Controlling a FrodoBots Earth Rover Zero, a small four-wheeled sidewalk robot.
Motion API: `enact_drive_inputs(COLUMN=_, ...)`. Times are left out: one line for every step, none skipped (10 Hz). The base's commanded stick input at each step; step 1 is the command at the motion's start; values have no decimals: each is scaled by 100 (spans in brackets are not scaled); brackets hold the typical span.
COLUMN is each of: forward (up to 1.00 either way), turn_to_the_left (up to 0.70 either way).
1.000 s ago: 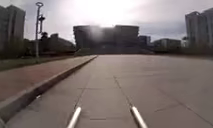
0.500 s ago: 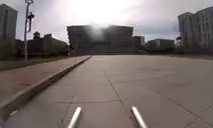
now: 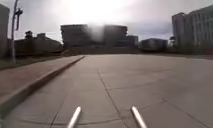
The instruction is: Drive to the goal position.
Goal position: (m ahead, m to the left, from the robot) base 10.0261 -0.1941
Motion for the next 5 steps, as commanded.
enact_drive_inputs(forward=100, turn_to_the_left=0)
enact_drive_inputs(forward=100, turn_to_the_left=0)
enact_drive_inputs(forward=100, turn_to_the_left=0)
enact_drive_inputs(forward=100, turn_to_the_left=0)
enact_drive_inputs(forward=100, turn_to_the_left=0)
